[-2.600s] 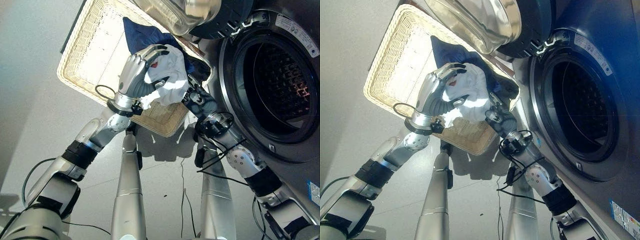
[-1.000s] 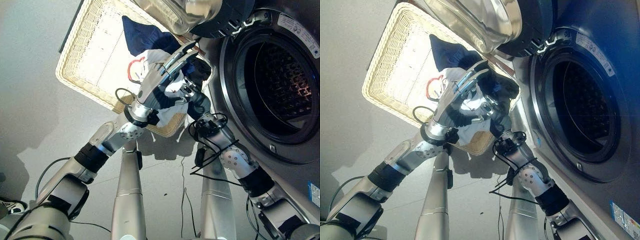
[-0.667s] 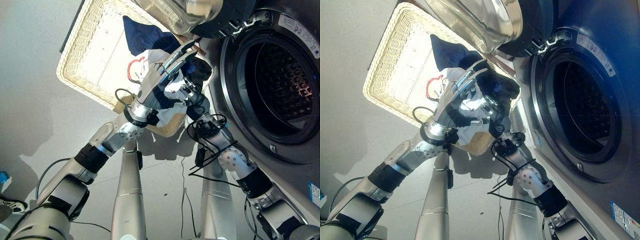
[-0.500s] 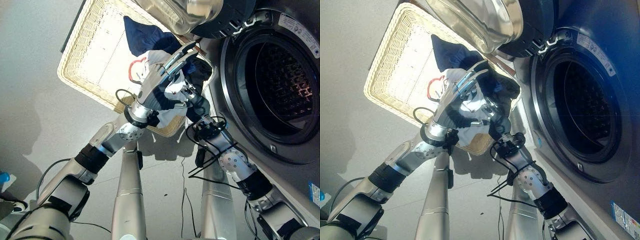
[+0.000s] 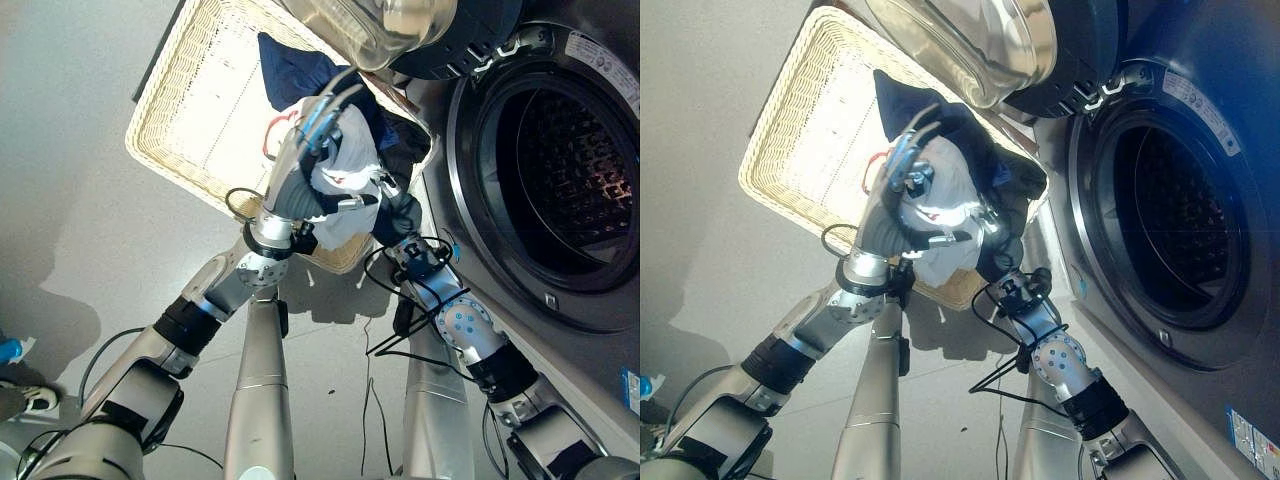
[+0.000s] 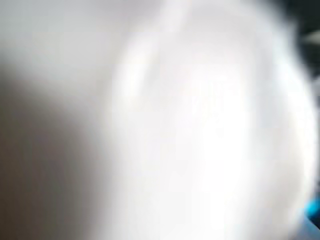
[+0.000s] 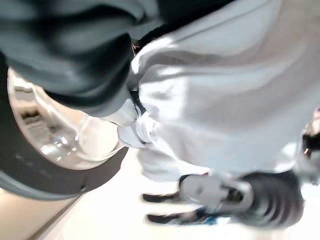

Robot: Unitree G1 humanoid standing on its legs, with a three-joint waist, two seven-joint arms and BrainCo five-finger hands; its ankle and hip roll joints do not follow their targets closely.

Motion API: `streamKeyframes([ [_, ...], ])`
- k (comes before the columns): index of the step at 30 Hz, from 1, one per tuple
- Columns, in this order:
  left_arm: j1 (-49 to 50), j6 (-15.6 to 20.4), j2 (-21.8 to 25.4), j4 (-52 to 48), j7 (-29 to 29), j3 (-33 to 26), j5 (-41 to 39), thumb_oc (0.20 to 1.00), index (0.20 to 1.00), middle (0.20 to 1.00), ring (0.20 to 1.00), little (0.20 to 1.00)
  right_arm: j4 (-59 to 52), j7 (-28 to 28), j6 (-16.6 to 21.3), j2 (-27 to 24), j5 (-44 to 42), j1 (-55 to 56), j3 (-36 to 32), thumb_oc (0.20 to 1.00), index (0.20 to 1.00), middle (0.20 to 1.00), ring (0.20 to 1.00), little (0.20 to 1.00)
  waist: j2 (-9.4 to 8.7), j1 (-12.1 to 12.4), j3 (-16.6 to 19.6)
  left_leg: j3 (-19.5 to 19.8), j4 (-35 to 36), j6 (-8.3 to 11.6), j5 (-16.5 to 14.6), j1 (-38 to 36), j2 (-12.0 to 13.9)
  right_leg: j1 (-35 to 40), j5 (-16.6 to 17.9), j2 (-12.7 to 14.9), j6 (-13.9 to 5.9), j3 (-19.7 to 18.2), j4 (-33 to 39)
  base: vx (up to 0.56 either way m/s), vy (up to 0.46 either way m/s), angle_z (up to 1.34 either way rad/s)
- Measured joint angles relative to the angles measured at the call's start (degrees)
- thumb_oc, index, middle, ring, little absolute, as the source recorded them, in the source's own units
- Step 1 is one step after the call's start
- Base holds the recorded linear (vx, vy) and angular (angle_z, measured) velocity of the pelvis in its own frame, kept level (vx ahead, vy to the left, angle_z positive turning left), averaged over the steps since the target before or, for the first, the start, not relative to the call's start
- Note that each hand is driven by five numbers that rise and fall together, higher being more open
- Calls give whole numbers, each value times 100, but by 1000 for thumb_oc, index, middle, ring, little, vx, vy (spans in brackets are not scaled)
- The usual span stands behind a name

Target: Put the clothes into the washing machine.

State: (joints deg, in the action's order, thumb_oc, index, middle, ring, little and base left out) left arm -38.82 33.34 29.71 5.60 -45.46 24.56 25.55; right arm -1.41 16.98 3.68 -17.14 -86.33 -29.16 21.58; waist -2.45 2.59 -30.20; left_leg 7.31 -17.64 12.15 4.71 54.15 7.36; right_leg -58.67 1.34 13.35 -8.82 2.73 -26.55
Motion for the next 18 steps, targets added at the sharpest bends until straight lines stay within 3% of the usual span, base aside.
streamKeyframes([
  [5, 154, -37, -23, 17, -519, -119, 86, 1000, 1000, 1000, 1000, 1000, -3, 141, 7, 123, -103, -57, -79, 200, 200, 200, 200, 200, 3, 36, 1, 9, 3, -6, 4, -46, -18, 41, -20, 18, -29, 2, -18, 0, 2, 1],
  [18, 144, -145, -96, 97, -806, -370, 262, 1000, 1000, 1000, 1000, 1000, -3, 479, 68, 224, -159, -93, -353, 200, 200, 200, 200, 200, 3, 51, 1, 9, 30, -11, 8, -45, -49, 39, -33, 52, -47, 4, -6, 0, 2, 1],
])
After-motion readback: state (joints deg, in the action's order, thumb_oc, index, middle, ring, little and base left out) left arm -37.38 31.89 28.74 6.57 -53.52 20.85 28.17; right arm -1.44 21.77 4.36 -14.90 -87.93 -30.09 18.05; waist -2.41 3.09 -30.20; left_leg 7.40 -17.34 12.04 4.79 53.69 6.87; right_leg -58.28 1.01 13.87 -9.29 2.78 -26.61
